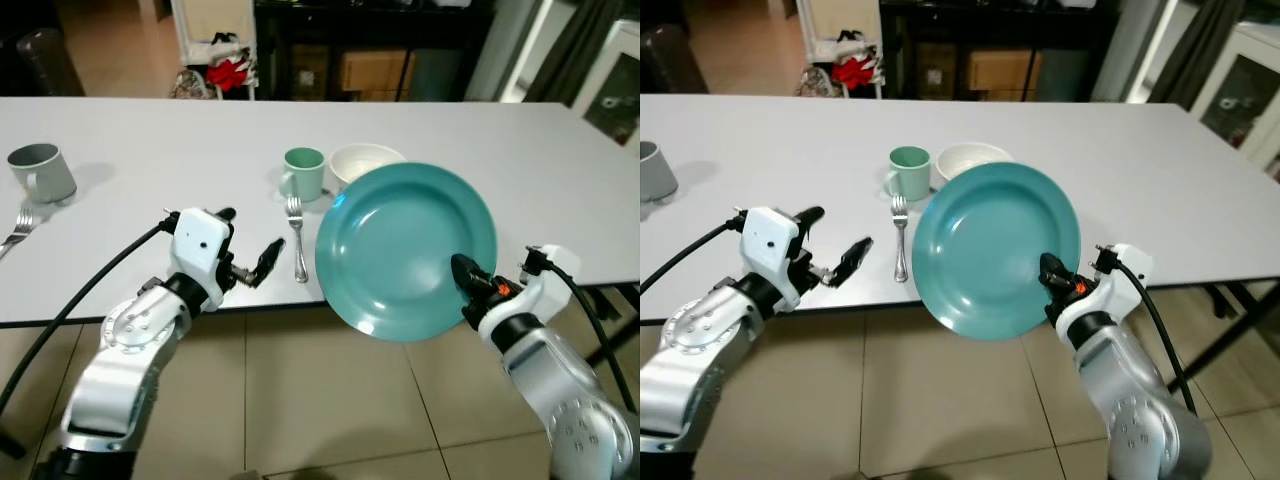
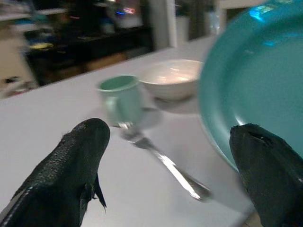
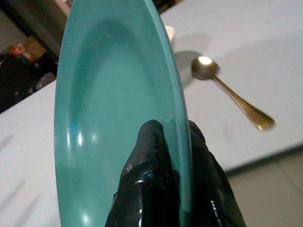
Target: Setting the table
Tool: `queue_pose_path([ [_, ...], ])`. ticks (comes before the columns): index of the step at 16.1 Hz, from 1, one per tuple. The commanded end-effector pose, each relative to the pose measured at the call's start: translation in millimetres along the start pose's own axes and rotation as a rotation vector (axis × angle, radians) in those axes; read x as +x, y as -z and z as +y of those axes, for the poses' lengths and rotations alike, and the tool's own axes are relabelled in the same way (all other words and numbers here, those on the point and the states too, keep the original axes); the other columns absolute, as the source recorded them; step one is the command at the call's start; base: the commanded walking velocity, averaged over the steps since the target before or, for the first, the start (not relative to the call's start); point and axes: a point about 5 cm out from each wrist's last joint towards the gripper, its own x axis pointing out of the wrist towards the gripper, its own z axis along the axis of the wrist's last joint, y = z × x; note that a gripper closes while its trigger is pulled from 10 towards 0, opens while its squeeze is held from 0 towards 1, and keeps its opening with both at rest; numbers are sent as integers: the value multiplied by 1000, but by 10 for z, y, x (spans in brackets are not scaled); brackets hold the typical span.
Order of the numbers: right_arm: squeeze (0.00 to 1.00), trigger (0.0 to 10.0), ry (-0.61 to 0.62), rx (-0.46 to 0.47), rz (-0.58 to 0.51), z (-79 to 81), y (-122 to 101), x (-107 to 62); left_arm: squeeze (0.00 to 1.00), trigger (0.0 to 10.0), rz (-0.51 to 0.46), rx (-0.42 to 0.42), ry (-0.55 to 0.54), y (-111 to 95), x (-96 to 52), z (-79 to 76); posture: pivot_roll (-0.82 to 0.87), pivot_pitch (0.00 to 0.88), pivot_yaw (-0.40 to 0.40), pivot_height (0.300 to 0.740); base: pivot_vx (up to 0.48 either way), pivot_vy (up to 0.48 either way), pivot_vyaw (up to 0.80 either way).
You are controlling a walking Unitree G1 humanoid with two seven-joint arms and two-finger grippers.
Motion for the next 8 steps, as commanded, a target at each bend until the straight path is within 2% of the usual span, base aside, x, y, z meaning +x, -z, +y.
queue_pose_path([
  [1, 0, 10000, 16, 49, -7, -31, -50, 48, 0, 10000, 2, -6, 82, -34, 16, -61, -64, 0, -32, 740, 0, 0, 0],
  [5, 0, 10000, 25, 133, 74, -122, -59, 278, 0, 10000, 34, -25, 210, -26, 6, -101, -66, 0, -19, 740, 0, 0, 0],
  [6, 0, 10000, 11, 203, 110, -115, -77, 412, 0, 10000, 37, -19, 235, -47, 8, -106, -62, 0, -15, 740, 0, 0, 0],
  [7, 0, 10000, 5, 222, 115, -107, -82, 438, 0, 10000, 37, -20, 235, -51, 10, -102, -61, 0, -15, 740, 0, 0, 0],
  [8, 0, 10000, 7, 264, 136, -117, -103, 543, 0, 10000, 35, -26, 239, -66, 9, -96, -56, 0, -17, 740, 0, 0, 0],
])
